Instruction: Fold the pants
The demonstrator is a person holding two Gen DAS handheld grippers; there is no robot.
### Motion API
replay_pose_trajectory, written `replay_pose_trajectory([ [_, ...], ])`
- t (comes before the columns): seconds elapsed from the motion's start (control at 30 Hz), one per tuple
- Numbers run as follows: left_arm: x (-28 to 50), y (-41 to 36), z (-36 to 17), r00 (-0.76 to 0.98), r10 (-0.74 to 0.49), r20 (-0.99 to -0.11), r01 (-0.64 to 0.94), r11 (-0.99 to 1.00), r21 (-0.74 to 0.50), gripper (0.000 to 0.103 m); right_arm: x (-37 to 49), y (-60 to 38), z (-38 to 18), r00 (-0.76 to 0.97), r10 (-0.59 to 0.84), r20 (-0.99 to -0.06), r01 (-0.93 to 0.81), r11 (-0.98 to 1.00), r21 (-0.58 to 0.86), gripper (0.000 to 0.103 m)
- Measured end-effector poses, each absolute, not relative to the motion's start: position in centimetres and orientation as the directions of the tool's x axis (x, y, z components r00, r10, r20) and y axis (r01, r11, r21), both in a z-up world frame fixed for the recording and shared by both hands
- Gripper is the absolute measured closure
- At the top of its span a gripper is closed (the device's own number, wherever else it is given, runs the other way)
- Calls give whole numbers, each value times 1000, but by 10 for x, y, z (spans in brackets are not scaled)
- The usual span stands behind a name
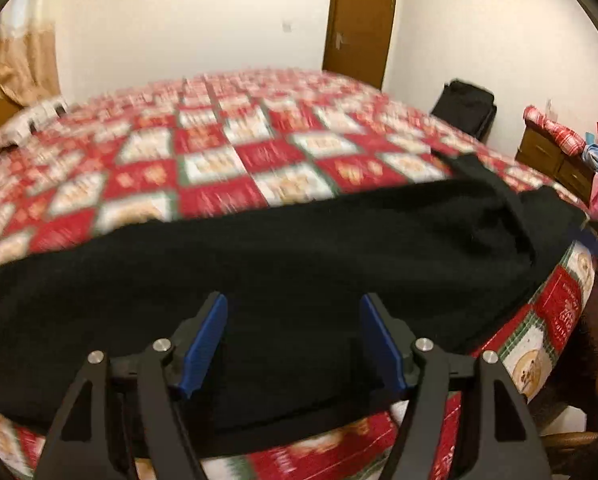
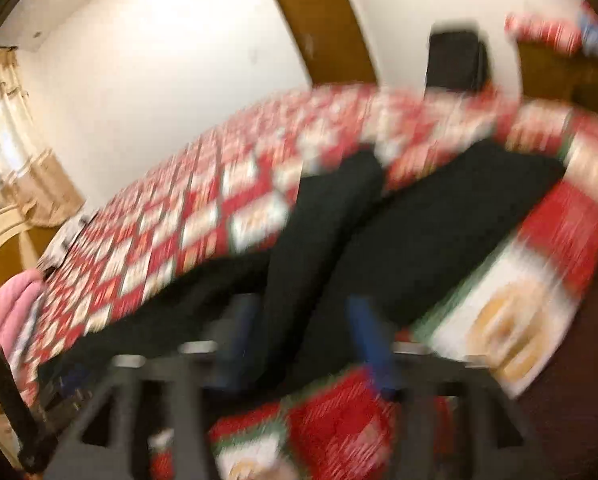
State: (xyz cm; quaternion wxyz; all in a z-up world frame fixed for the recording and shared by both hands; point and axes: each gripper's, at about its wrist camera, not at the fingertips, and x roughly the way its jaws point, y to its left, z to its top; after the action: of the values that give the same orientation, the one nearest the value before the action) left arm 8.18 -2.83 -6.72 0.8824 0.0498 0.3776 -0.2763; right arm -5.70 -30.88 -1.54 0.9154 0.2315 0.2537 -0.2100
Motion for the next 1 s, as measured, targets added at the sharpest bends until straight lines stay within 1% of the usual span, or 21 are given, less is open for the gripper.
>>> replay_pose_trajectory([
  [0.03, 83, -32, -75, 546, -445, -710, 522, 843, -127, 31, -52, -312, -4, 789, -306, -532, 506, 815, 283, 17],
  [0.07, 78, -34, -79, 572, -428, -700, 516, 851, -98, 30, -43, -316, 5, 790, -326, -520, 506, 825, 252, 17],
  [0.1, 71, -38, -80, 599, -411, -687, 522, 851, -55, 29, -25, -321, 14, 780, -340, -526, 504, 839, 206, 17],
  [0.17, 63, -45, -81, 623, -381, -683, 525, 851, 5, 27, 19, -330, 21, 744, -375, -553, 500, 862, 88, 17],
  [0.27, 61, -43, -80, 608, -396, -689, 523, 852, -28, 24, 91, -343, 9, 684, -407, -605, 469, 881, -63, 17],
  [0.37, 62, -43, -79, 602, -394, -694, 526, 850, -26, 24, 156, -365, -19, 592, -413, -692, 453, 881, -138, 18],
  [0.43, 63, -43, -79, 599, -396, -696, 526, 850, -30, 24, 189, -376, -42, 504, -447, -739, 452, 866, -214, 29],
  [0.47, 63, -43, -79, 598, -394, -698, 528, 849, -27, 24, 200, -381, -53, 465, -452, -761, 451, 861, -235, 44],
  [0.5, 64, -44, -80, 598, -393, -699, 528, 849, -26, 24, 208, -390, -63, 414, -445, -794, 462, 855, -238, 60],
  [0.53, 64, -44, -80, 596, -392, -700, 528, 849, -26, 24, 206, -399, -69, 391, -413, -822, 483, 853, -198, 64],
  [0.57, 65, -44, -80, 595, -393, -701, 527, 849, -29, 24, 203, -407, -70, 391, -385, -836, 499, 852, -159, 66],
  [0.6, 66, -44, -80, 594, -393, -702, 527, 849, -30, 24, 199, -414, -68, 394, -362, -845, 513, 849, -125, 77],
  [0.63, 66, -45, -80, 594, -393, -702, 526, 850, -31, 23, 196, -417, -67, 394, -359, -846, 516, 848, -120, 85],
  [0.67, 67, -45, -80, 594, -392, -702, 526, 850, -30, 22, 192, -421, -64, 401, -346, -848, 513, 852, -104, 95],
  [0.7, 66, -46, -80, 595, -391, -702, 526, 850, -27, 22, 188, -423, -60, 421, -317, -850, 509, 858, -68, 97],
  [0.77, 66, -45, -81, 597, -391, -701, 528, 849, -24, 22, 170, -434, -47, 507, -232, -830, 502, 862, 66, 97],
  [0.8, 66, -45, -81, 595, -393, -701, 528, 849, -27, 22, 154, -439, -35, 575, -182, -798, 486, 861, 153, 98],
  [0.87, 67, -44, -80, 590, -396, -703, 526, 850, -37, 22, 126, -444, -13, 668, -134, -732, 450, 856, 254, 98],
  [1.0, 67, -45, -80, 590, -393, -705, 519, 854, -42, 22, 27, -464, 33, 832, -101, -545, 393, 801, 451, 97],
])
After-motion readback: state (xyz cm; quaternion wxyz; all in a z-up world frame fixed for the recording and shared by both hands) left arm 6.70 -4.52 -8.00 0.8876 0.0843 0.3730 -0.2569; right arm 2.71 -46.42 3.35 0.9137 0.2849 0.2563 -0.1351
